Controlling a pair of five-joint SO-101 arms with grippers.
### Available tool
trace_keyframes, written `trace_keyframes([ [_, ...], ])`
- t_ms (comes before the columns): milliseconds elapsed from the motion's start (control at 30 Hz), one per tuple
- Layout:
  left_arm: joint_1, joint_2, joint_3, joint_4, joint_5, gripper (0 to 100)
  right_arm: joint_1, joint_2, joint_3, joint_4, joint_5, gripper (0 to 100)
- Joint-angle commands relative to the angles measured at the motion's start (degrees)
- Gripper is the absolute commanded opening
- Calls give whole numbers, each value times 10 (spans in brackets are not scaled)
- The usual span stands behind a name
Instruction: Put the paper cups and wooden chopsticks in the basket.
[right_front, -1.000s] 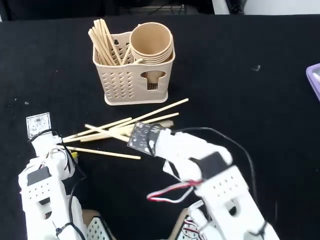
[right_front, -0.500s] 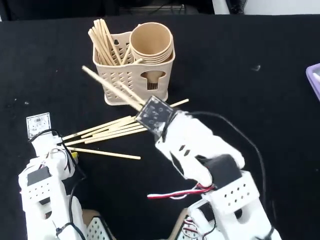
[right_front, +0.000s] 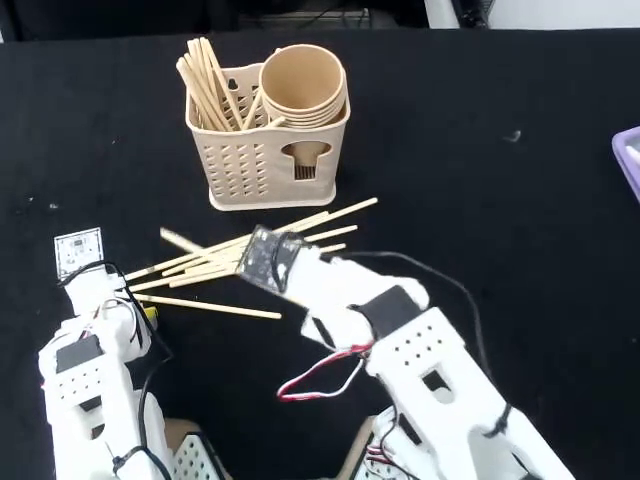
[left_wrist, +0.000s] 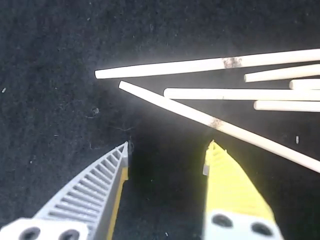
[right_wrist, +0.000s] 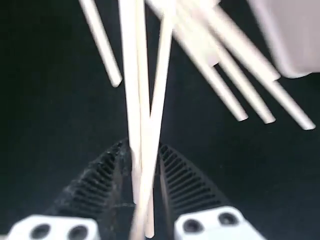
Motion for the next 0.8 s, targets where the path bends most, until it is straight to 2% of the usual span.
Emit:
trace_keyframes([
  [0,-4,-8,-5,-8,2,245,14,25,7,-12,31,15],
  [533,-5,-8,-5,-8,2,245,120,276,-46,-62,46,16],
  [700,-5,-8,-5,-9,2,245,126,305,-69,-42,47,113],
  [767,-5,-8,-5,-9,2,245,126,305,-70,-43,47,116],
])
